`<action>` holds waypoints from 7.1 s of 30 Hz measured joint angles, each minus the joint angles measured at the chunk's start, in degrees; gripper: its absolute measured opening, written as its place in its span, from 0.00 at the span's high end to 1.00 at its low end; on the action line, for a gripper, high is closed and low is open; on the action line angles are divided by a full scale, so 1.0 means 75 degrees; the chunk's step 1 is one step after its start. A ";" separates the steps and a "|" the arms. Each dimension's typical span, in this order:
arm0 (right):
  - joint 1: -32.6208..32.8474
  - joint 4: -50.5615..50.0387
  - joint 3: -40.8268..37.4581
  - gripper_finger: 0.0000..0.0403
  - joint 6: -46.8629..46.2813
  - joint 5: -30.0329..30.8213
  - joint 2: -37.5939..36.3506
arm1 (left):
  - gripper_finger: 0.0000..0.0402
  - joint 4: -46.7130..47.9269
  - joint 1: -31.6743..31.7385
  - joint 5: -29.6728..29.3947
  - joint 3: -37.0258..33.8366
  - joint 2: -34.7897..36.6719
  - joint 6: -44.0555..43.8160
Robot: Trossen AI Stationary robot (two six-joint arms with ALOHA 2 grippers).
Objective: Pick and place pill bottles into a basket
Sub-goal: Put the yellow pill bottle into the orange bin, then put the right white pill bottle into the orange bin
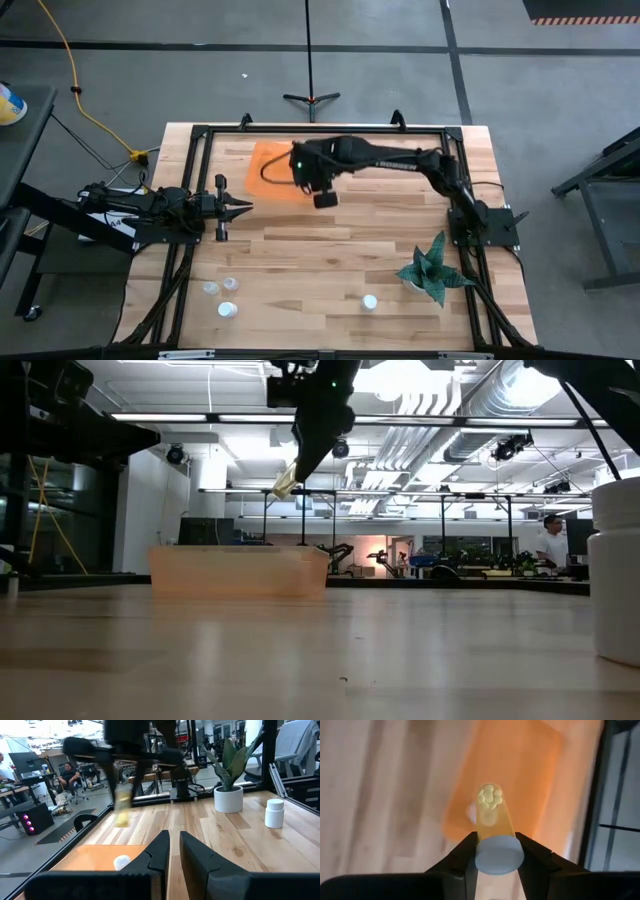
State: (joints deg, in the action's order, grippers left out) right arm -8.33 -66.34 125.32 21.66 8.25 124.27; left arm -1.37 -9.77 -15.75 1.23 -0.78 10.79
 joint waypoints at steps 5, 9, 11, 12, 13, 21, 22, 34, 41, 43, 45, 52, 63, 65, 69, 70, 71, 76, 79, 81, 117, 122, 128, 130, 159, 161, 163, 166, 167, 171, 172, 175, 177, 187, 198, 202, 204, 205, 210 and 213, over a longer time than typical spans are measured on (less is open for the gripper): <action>-0.0450 0.0317 0.0000 0.74 0.0430 -0.0047 0.0000 | 0.80 -0.0006 0.0000 0.0000 0.0000 0.0002 0.0000; -0.0760 0.0728 0.0000 0.74 0.0520 -0.0515 0.0000 | 0.80 -0.0017 0.0002 0.0000 0.0000 0.0003 0.0002; -0.0890 0.0853 0.0000 0.74 0.0549 -0.0638 0.0000 | 0.80 -0.0017 -0.0001 0.0000 0.0000 0.0003 0.0000; -0.0943 0.0904 0.0000 0.74 0.0558 -0.0619 0.0027 | 0.80 -0.0017 -0.0001 0.0000 0.0000 0.0002 0.0001; -0.0999 0.0937 0.0000 0.74 0.0570 -0.0568 0.0038 | 0.80 -0.0020 -0.0001 0.0000 0.0000 0.0003 0.0000; -0.1310 0.1096 0.0237 0.74 0.0778 -0.0548 0.0132 | 0.80 -0.0026 0.0001 0.0000 0.0000 0.0002 0.0009; -0.1330 0.1117 0.0339 0.74 0.0782 -0.0546 0.0140 | 0.80 -0.0028 0.0000 0.0000 0.0000 0.0003 0.0009; -0.1446 0.1293 0.0857 0.74 0.0718 -0.0974 0.0175 | 0.80 -0.0268 0.0001 -0.0003 0.0000 0.0003 0.0012; -0.1452 -0.0035 0.0822 0.74 0.0375 -0.0946 0.0537 | 0.80 -0.0195 0.0000 -0.0019 0.0000 0.0003 0.0013; -0.1455 -0.0353 0.0813 0.74 0.0319 -0.0959 0.0641 | 0.80 -0.0190 0.0002 -0.0032 0.0000 0.0003 0.0015; -0.1455 -0.0567 0.0815 0.74 0.0206 -0.1021 0.0695 | 0.80 -0.0193 0.0001 -0.0045 0.0000 0.0003 0.0015; -0.1437 -0.0684 0.0816 0.74 0.0123 -0.1035 0.0996 | 0.80 -0.0192 0.0002 -0.0067 0.0000 0.0003 0.0015; -0.1517 -0.0610 0.0816 0.74 0.0550 -0.0713 0.1440 | 0.80 -0.0019 0.0000 -0.0070 -0.0001 0.0000 0.0014; -0.1551 -0.0670 0.0816 0.74 0.0537 -0.0695 0.1440 | 0.80 -0.0017 0.0001 -0.0070 0.0000 0.0000 0.0015; -0.1536 -0.0848 0.0819 0.73 0.0537 -0.0605 0.1494 | 0.80 -0.0015 0.0002 -0.0067 0.0000 0.0000 0.0012; -0.1536 -0.0898 0.0819 0.73 0.0534 -0.0569 0.1535 | 0.80 -0.0015 -0.0001 -0.0067 0.0000 0.0000 0.0012; -0.1531 -0.0968 0.0819 0.73 0.0531 -0.0566 0.1580 | 0.80 -0.0015 0.0001 -0.0067 0.0000 0.0000 0.0012; -0.1519 -0.1065 0.0819 0.74 0.0525 -0.0666 0.1617 | 0.80 -0.0015 0.0001 -0.0067 0.0000 0.0000 0.0012; -0.1495 -0.1102 0.0819 0.73 0.0525 -0.0540 0.1617 | 0.80 -0.0012 0.0002 -0.0067 0.0000 0.0000 0.0012; -0.1486 -0.1061 0.0819 0.73 0.0536 -0.0575 0.1641 | 0.80 -0.0011 0.0001 -0.0067 0.0000 0.0000 0.0012; -0.1417 -0.0931 0.0819 0.71 0.0537 -0.0518 0.1853 | 0.80 -0.0003 -0.0001 -0.0054 -0.0001 0.0000 0.0010; -0.1417 -0.0946 0.0819 0.67 0.0520 -0.0327 0.1859 | 0.80 -0.0003 -0.0001 -0.0055 0.0000 0.0000 0.0009; -0.1417 -0.0946 0.0819 0.61 0.0518 -0.0308 0.1859 | 0.80 -0.0003 0.0000 -0.0055 0.0000 0.0000 0.0011; -0.1417 -0.0946 0.0819 0.60 0.0517 -0.0286 0.1862 | 0.80 -0.0003 0.0001 -0.0053 0.0000 0.0000 0.0010; 0.1763 -0.1464 0.1134 0.69 -0.1850 -0.1353 -0.1177 | 0.80 0.0003 -0.0001 -0.0055 0.0000 0.0000 0.0009; 0.2305 -0.1321 0.0998 0.69 -0.2106 -0.0997 -0.1174 | 0.80 0.0002 0.0000 -0.0055 -0.0001 0.0000 0.0009; 0.2803 -0.1089 0.0711 0.69 -0.2278 -0.0868 -0.1177 | 0.80 0.0000 0.0000 -0.0055 -0.0001 0.0000 0.0009; 0.3499 -0.0814 0.0257 0.69 -0.2556 -0.0305 -0.1169 | 0.80 0.0000 -0.0001 -0.0055 0.0000 0.0000 0.0009; 0.3703 -0.0672 0.0042 0.69 -0.2670 -0.0101 -0.1171 | 0.80 0.0000 0.0000 -0.0055 0.0000 0.0000 0.0009; 0.4293 -0.0494 -0.0871 0.69 -0.3423 0.0041 -0.1163 | 0.80 0.0000 0.0000 -0.0055 0.0000 0.0000 0.0008; 0.4385 -0.0479 -0.1096 0.69 -0.3704 0.0047 -0.1163 | 0.80 0.0000 0.0000 -0.0055 -0.0001 0.0000 0.0009; 0.4603 -0.0394 -0.1707 0.69 -0.4220 0.0032 -0.1166 | 0.80 0.0000 -0.0001 -0.0055 0.0000 0.0000 0.0006; 0.4736 -0.0429 -0.2059 0.69 -0.4577 0.0062 -0.1163 | 0.80 0.0000 -0.0001 -0.0055 0.0000 0.0000 0.0006; 0.5161 -0.0346 -0.2675 0.53 -0.5642 0.0015 -0.1166 | 0.80 -0.0003 0.0000 -0.0055 -0.0001 0.0000 0.0006; 0.5717 -0.0331 -0.2681 0.31 -0.6468 -0.0590 -0.1166 | 0.80 -0.0003 -0.0001 -0.0055 0.0000 0.0000 0.0006; 0.5793 -0.0007 -0.3041 0.31 -0.6521 -0.0786 -0.1169 | 0.80 -0.0003 0.0001 -0.0055 0.0000 0.0000 0.0006; 0.5836 0.0215 -0.3350 0.31 -0.6579 -0.1069 -0.1166 | 0.80 -0.0003 -0.0001 -0.0055 0.0000 0.0000 0.0006; 0.5842 0.0362 -0.3534 0.31 -0.6640 -0.1142 -0.1166 | 0.80 -0.0003 0.0000 -0.0057 0.0000 0.0000 0.0006; 0.5816 0.0743 -0.4143 0.31 -0.6723 -0.1110 -0.1160 | 0.80 -0.0006 -0.0001 -0.0058 0.0000 0.0000 0.0006; 0.5787 0.1011 -0.4354 0.31 -0.6862 -0.1096 -0.1157 | 0.80 -0.0017 0.0001 -0.0055 -0.0001 0.0000 0.0006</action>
State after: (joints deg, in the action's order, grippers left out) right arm 35.07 -58.75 92.66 -29.80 0.03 115.59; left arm -1.50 -9.76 -16.16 1.23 -0.78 10.83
